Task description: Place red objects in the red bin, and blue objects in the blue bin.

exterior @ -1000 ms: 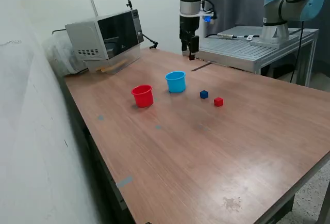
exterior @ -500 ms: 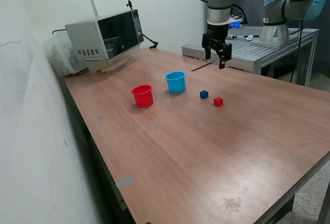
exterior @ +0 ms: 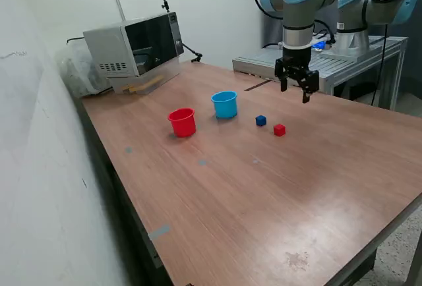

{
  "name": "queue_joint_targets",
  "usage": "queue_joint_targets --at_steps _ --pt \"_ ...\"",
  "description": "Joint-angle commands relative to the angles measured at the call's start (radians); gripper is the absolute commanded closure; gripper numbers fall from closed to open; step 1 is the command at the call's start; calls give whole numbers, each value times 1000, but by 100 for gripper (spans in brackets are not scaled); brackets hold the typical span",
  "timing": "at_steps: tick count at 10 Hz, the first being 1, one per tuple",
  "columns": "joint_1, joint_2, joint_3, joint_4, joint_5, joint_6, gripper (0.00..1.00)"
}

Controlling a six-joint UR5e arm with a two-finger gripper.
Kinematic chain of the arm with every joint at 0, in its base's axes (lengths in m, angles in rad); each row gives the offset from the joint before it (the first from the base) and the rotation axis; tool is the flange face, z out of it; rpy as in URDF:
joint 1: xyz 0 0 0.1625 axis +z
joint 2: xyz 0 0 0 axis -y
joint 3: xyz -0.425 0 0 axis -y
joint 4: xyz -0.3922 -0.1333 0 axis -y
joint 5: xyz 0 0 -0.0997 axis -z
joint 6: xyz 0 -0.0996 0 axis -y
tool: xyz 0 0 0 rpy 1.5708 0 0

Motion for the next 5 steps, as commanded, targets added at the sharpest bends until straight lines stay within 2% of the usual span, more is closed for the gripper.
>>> queue_joint_targets --at_steps 1,5 --pt "42 41 -29 -24 35 1 0" --pt "83 83 -81 -45 44 3 0"
